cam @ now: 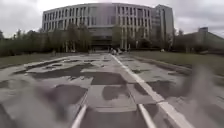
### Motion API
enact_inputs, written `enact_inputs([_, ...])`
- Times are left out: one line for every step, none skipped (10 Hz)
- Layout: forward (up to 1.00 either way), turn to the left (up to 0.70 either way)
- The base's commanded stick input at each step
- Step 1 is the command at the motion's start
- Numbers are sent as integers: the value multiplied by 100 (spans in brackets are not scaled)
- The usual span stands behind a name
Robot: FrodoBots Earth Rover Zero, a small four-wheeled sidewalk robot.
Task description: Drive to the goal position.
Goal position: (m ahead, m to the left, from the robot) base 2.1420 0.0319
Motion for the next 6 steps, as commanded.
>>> enact_inputs([100, 0])
enact_inputs([100, 0])
enact_inputs([100, 0])
enact_inputs([100, 0])
enact_inputs([100, 0])
enact_inputs([100, 0])
